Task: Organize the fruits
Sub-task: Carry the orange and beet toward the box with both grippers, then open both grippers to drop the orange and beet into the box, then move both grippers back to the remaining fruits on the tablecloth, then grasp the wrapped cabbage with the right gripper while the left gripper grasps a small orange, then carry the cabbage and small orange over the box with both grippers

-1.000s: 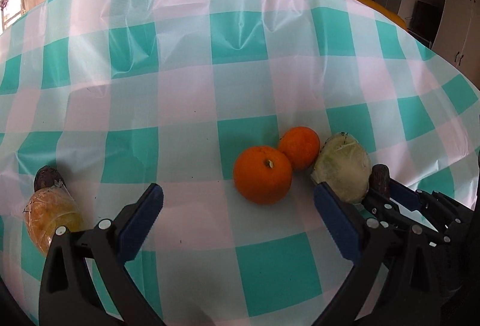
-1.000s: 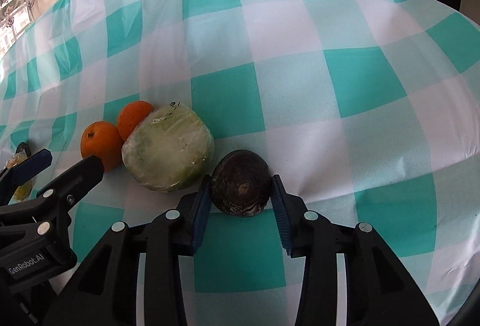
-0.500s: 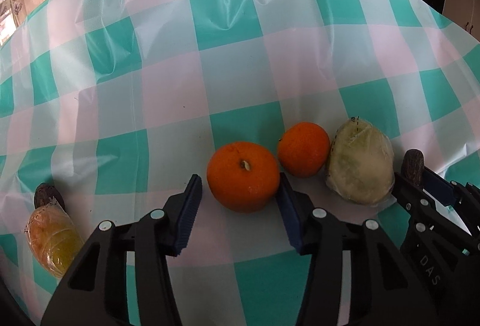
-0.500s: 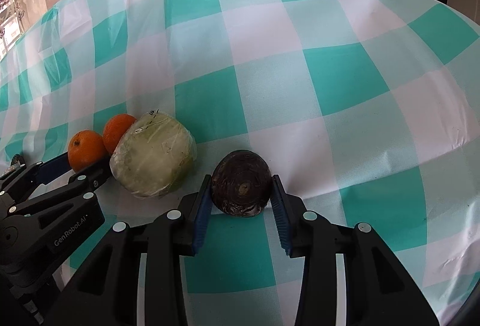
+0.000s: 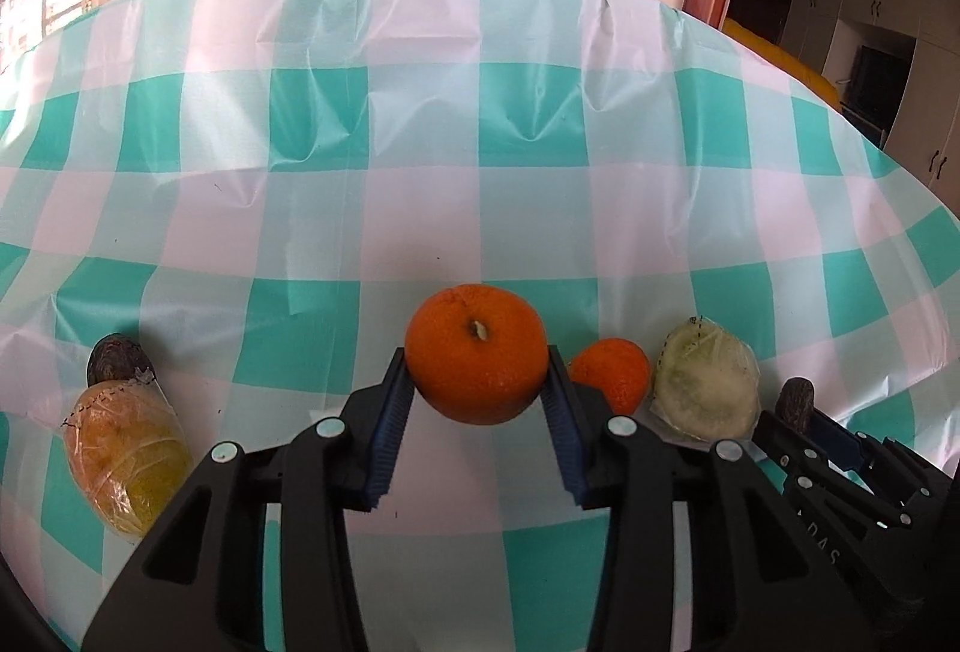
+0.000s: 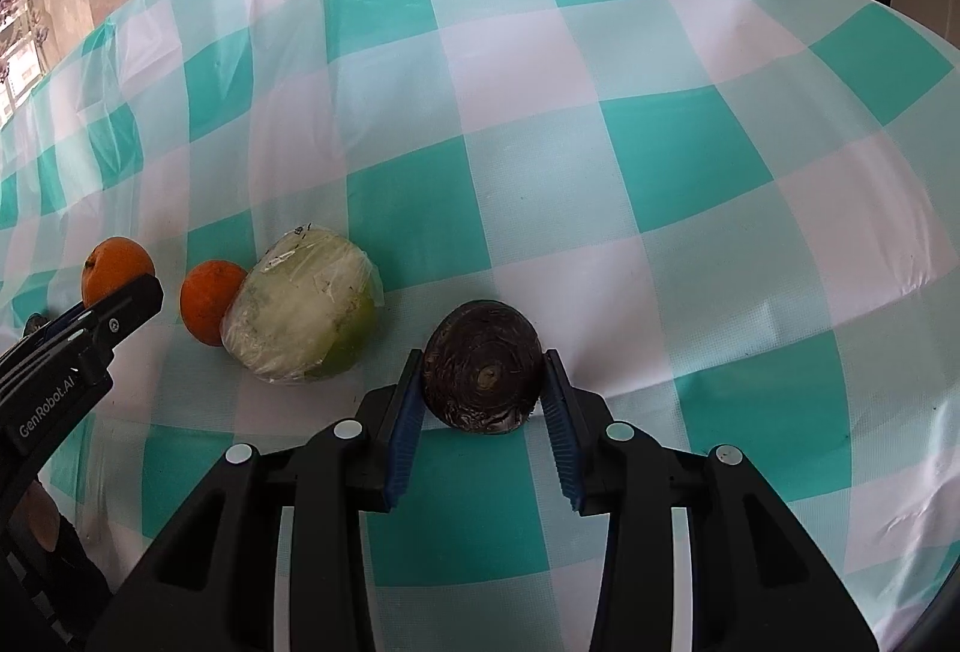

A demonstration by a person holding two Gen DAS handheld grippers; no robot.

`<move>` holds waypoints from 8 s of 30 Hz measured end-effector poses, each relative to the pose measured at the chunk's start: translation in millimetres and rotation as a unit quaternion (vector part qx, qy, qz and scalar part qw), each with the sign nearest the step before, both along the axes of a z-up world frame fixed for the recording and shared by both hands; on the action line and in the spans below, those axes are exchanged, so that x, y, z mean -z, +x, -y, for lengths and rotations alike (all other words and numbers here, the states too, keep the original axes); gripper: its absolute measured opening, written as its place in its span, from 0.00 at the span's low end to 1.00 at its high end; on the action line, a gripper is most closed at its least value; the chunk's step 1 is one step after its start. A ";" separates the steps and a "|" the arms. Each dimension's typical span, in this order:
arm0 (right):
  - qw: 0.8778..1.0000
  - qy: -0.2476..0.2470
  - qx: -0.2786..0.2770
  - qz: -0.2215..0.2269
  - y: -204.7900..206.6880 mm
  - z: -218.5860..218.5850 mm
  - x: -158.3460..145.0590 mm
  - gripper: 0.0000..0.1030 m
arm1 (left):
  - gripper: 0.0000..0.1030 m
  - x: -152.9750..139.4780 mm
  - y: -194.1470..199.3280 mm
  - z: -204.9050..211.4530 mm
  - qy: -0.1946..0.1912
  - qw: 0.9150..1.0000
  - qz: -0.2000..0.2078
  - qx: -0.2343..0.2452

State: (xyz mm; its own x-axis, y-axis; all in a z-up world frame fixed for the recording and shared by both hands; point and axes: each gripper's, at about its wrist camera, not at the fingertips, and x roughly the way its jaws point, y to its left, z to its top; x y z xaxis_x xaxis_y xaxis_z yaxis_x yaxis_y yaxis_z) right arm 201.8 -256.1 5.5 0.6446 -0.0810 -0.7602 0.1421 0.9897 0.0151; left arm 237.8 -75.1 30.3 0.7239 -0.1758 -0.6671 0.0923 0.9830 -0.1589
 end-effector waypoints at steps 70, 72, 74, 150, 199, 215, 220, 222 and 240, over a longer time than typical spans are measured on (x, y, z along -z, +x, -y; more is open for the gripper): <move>0.957 -0.112 -0.208 0.167 -214.6 -189.4 -103.2 0.37 | 0.42 -138.1 -435.5 -164.4 0.065 0.951 0.198 -0.227; 0.953 -0.117 -0.221 0.172 -222.1 -201.8 -106.9 0.37 | 0.42 -140.6 -441.4 -176.3 0.063 0.948 0.201 -0.240; 0.949 -0.123 -0.232 0.177 -229.2 -213.3 -109.3 0.37 | 0.42 -141.3 -447.4 -186.9 0.062 0.945 0.202 -0.251; 0.868 0.022 -0.473 0.147 -297.8 -323.4 -136.1 0.84 | 0.98 -122.5 -446.3 -278.9 0.097 0.934 0.084 -0.333; 0.995 -0.056 -0.075 -0.014 25.8 -46.3 -4.1 0.84 | 0.98 18.8 -153.4 -39.8 -0.043 0.998 -0.044 -0.029; 0.998 0.055 -0.006 0.033 20.7 -4.7 -12.8 0.58 | 0.98 23.5 -104.0 -20.4 -0.005 0.997 -0.067 -0.023; 0.989 0.132 0.032 0.062 15.7 23.5 -11.7 0.58 | 0.97 19.3 -49.3 7.9 0.019 0.998 -0.056 -0.007; 0.985 0.149 0.043 0.072 14.4 31.2 -11.3 0.58 | 0.94 18.5 -30.1 23.7 0.035 0.998 -0.050 0.007; 0.982 0.166 0.053 0.078 10.7 40.1 -11.1 0.58 | 0.32 18.0 -0.9 44.7 0.040 0.997 -0.046 0.045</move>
State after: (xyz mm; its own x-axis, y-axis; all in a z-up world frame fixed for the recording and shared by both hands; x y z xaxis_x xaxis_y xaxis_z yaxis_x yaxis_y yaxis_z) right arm 212.5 -296.2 16.6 0.7561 0.0817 -0.6493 0.2143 0.9065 0.3637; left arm 236.9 -119.8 12.3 0.6425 -0.1809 -0.7446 0.1693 0.9812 -0.0923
